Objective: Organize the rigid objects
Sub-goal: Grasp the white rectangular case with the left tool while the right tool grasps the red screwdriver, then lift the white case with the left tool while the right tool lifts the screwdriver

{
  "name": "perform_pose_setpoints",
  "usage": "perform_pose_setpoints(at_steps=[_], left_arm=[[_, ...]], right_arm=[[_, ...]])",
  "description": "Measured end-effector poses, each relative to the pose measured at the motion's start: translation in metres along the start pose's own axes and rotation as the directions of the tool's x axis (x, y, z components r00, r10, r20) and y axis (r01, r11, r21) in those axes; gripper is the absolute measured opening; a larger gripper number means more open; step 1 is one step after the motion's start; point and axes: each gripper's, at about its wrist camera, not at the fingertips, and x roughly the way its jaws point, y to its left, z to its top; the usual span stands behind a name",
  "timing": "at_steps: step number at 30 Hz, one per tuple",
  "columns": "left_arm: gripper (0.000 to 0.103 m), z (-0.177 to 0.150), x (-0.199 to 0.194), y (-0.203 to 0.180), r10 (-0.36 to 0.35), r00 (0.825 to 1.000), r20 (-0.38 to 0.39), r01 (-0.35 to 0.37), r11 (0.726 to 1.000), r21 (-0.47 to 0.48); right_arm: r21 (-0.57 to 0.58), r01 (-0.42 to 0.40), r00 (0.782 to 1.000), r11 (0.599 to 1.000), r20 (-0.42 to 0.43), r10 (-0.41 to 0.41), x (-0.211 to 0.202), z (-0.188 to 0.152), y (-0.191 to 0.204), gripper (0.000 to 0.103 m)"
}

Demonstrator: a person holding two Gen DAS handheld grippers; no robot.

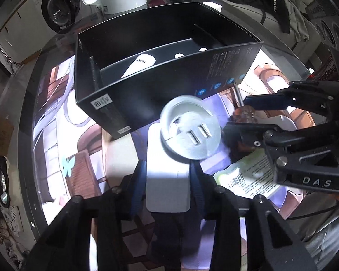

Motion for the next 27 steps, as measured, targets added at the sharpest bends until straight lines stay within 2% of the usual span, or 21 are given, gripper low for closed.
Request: perform_pose_setpoints(at_steps=[2,4,8,10,12,13,15,18,19,20,23,27], left_arm=[[0.038,0.0,-0.001,0.003,0.002,1.0,-0.005,-0.002,1.0,-0.018],[0.038,-0.003,-0.003,0.01,0.01,1.0,-0.01,-0.011,0.999,-0.037],[0.038,-0.006,-0.004,0.026,0.045,0.999,-0.006,-0.046,0.996,-0.079],[0.048,-0.007,-0.004,0.03,0.049,0.999,-0.008,-0.049,0.995,-0.092],[0.061,-0.006,-0.003,0.029,0.099,0.995,-0.002,-0.099,0.991,-0.085],[0.061,-0.006,-0.002,0.028,0.107,0.994,0.003,-0.107,0.991,-0.079],[0.059,-0.005,-0.002,0.03,0.094,0.996,0.007,-0.093,0.992,-0.079],[0.038,-0.005,-0.002,0.027,0.024,1.0,0.005,-0.024,0.995,-0.097],[0.038,-0.005,-0.002,0.026,0.042,0.999,-0.001,-0.042,0.995,-0.087],[0.038,-0.005,-0.004,0.023,0.056,0.998,0.006,-0.055,0.996,-0.074],[0.038,-0.004,-0.012,0.017,0.104,0.994,0.042,-0.102,0.994,-0.044],[0.037,-0.003,-0.024,0.017,0.087,0.994,0.07,-0.083,0.995,-0.058]], right_arm=[[-0.046,0.036,0.999,0.998,-0.017,-0.037,-0.001,-0.001,0.003,0.035],[-0.094,0.074,0.997,0.993,-0.025,-0.076,-0.003,-0.005,0.003,0.034],[-0.104,0.091,0.995,0.99,-0.031,-0.095,-0.006,-0.013,-0.006,0.033],[-0.103,0.106,0.993,0.989,-0.032,-0.11,-0.006,-0.013,-0.008,0.034],[-0.118,0.122,0.992,0.986,-0.025,-0.126,-0.004,-0.011,-0.008,0.034],[-0.127,0.13,0.991,0.983,-0.022,-0.134,-0.002,-0.012,-0.006,0.037],[-0.134,0.131,0.991,0.982,-0.019,-0.134,0.0,-0.013,-0.003,0.044],[-0.145,0.142,0.989,0.979,-0.015,-0.146,-0.001,-0.016,-0.001,0.045],[-0.148,0.138,0.99,0.979,-0.016,-0.142,-0.002,-0.016,-0.001,0.039],[-0.155,0.14,0.989,0.978,-0.015,-0.144,-0.003,-0.017,0.002,0.029],[-0.172,0.145,0.989,0.974,-0.014,-0.15,-0.005,-0.019,0.007,0.026],[-0.176,0.145,0.989,0.974,0.007,-0.146,-0.01,-0.021,0.012,0.026]])
